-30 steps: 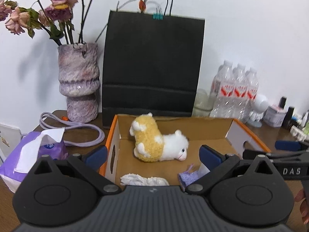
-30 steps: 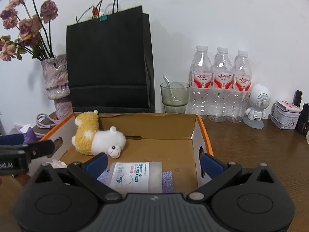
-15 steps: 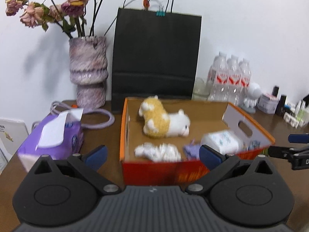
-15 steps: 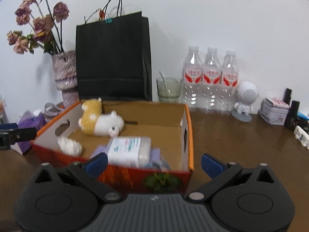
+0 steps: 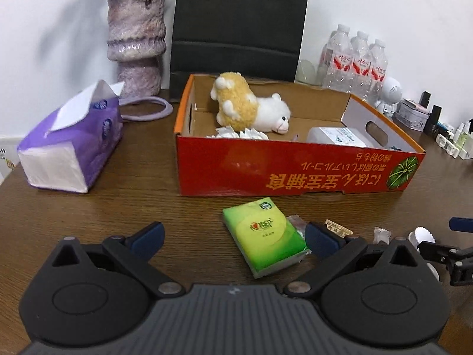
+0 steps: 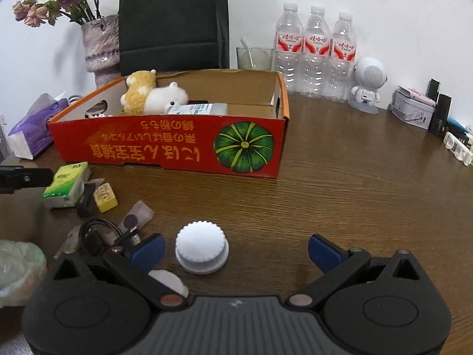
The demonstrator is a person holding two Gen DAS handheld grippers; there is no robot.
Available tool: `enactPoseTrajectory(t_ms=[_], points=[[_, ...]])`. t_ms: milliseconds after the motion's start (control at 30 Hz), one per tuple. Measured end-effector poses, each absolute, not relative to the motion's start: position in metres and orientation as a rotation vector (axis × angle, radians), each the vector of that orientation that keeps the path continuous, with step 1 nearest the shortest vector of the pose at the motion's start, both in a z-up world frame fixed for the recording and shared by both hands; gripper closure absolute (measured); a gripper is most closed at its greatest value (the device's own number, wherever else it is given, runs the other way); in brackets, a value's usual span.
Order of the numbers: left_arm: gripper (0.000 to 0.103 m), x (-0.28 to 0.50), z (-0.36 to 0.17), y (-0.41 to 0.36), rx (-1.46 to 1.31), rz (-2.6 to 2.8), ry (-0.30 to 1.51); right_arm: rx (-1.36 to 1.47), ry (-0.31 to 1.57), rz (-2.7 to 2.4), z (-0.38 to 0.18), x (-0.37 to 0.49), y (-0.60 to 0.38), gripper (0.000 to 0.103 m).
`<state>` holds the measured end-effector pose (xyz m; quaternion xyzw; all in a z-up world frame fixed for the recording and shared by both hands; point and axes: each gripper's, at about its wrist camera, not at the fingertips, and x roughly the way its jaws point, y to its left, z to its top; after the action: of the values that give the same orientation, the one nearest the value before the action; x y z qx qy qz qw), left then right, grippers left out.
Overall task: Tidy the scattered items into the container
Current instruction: 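Move both open tools back toward the table items, then grasp the green tissue pack with the left tool while the right tool grasps the white lid, then lower the tissue pack into the box with the left tool while the right tool releases the lid there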
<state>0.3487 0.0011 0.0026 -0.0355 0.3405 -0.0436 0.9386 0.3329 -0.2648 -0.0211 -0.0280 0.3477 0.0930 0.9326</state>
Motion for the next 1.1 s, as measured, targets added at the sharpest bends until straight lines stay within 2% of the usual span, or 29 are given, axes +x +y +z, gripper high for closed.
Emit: enactPoseTrajectory(t_ms=[233, 267, 300, 333, 367, 400, 433, 467, 500, 1100], points=[[0.0, 0.363, -0.006, -0.016, -0.048, -0.082, 0.708, -0.057, 0.701, 0.183, -0.022, 0.334, -0.265, 0.0], [0.003, 0.364, -0.009, -0.018, -0.027, -0.08, 0.708, -0.061, 0.699, 0.182, -0.023, 0.334, -0.265, 0.002], [0.01, 0.365, -0.012, -0.02, -0.006, -0.079, 0.711, -0.066, 0.69, 0.182, -0.023, 0.333, -0.264, 0.009], [0.024, 0.365, -0.015, -0.02, 0.007, -0.081, 0.717, -0.075, 0.676, 0.179, -0.023, 0.332, -0.263, 0.014], [0.038, 0.364, -0.016, -0.019, 0.017, -0.078, 0.711, -0.086, 0.667, 0.178, -0.023, 0.33, -0.261, 0.026], [0.046, 0.362, -0.015, -0.017, 0.021, -0.075, 0.702, -0.093, 0.668, 0.183, -0.023, 0.33, -0.261, 0.042], [0.057, 0.361, -0.014, -0.014, 0.011, -0.08, 0.698, -0.09, 0.676, 0.193, -0.024, 0.331, -0.261, 0.051], [0.057, 0.36, -0.013, -0.009, -0.009, -0.088, 0.698, -0.067, 0.681, 0.217, -0.025, 0.331, -0.263, 0.064], [0.057, 0.359, -0.013, -0.004, -0.029, -0.094, 0.697, -0.05, 0.685, 0.241, -0.025, 0.331, -0.264, 0.066], [0.057, 0.345, -0.008, 0.004, -0.045, -0.096, 0.647, -0.033, 0.636, 0.256, -0.021, 0.325, -0.265, 0.066]])
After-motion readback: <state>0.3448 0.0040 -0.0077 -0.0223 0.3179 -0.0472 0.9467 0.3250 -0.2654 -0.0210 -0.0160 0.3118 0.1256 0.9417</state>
